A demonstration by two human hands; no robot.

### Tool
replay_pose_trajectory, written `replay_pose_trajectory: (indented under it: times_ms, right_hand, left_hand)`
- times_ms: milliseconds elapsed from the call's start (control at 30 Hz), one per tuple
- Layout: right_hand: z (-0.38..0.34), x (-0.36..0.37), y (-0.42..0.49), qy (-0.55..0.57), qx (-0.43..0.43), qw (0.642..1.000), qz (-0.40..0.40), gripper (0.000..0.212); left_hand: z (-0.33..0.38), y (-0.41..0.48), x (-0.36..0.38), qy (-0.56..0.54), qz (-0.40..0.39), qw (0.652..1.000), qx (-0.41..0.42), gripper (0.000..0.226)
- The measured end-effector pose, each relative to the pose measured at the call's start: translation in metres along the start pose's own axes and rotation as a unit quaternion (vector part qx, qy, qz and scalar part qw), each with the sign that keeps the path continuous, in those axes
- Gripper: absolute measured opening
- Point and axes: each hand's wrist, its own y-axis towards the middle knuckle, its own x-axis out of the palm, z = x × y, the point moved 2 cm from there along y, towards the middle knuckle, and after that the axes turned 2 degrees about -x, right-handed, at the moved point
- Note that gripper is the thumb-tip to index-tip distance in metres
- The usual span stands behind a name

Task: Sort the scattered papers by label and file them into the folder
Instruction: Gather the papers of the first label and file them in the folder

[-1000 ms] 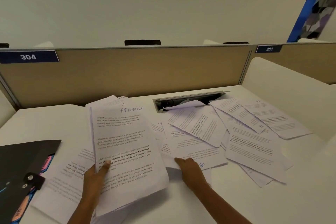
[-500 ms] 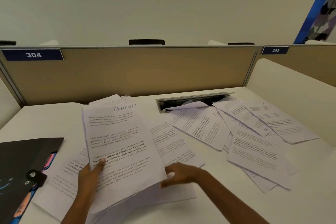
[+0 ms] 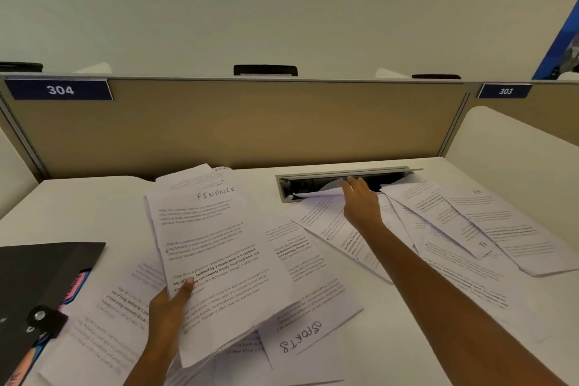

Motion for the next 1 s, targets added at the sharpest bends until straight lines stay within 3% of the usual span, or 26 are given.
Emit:
replay_pose_trajectory:
  times_ms: [167, 267, 433, 633, 800, 1000]
  right_hand:
    - [0.011, 0.016, 0.031, -0.018, 0.051, 0.998, -0.031, 0.056]
    - [0.021, 0.025, 0.04, 0.037, 0.101, 0.993, -0.054, 0.054]
    - [0.032, 0.039, 0.04, 0.103, 0.153, 0.981, -0.066, 0.031]
    - [0.001, 0.072, -0.003, 0.204, 0.066, 0.976, -0.048, 0.018]
    - [-0.049, 0.081, -0.056, 0.297, -0.001, 0.952, -0.071, 0.02]
    - [-0.094, 0.092, -0.108, 0.333, -0.075, 0.926, -0.16, 0.032]
  left_hand:
    - [-0.002, 0.01, 0.013, 0.002, 0.01, 1.0, -0.009, 0.036]
    - [-0.001, 0.014, 0.017, -0.011, 0.018, 1.0, -0.001, 0.038]
    - [0.001, 0.016, 0.019, -0.024, 0.025, 0.999, 0.005, 0.041]
    - [0.004, 0.016, 0.023, -0.02, 0.01, 1.0, 0.006, 0.042]
    - [0.006, 0.015, 0.018, -0.02, 0.002, 1.0, 0.011, 0.043]
    - [0.012, 0.009, 0.007, -0.03, 0.006, 0.999, 0.015, 0.042]
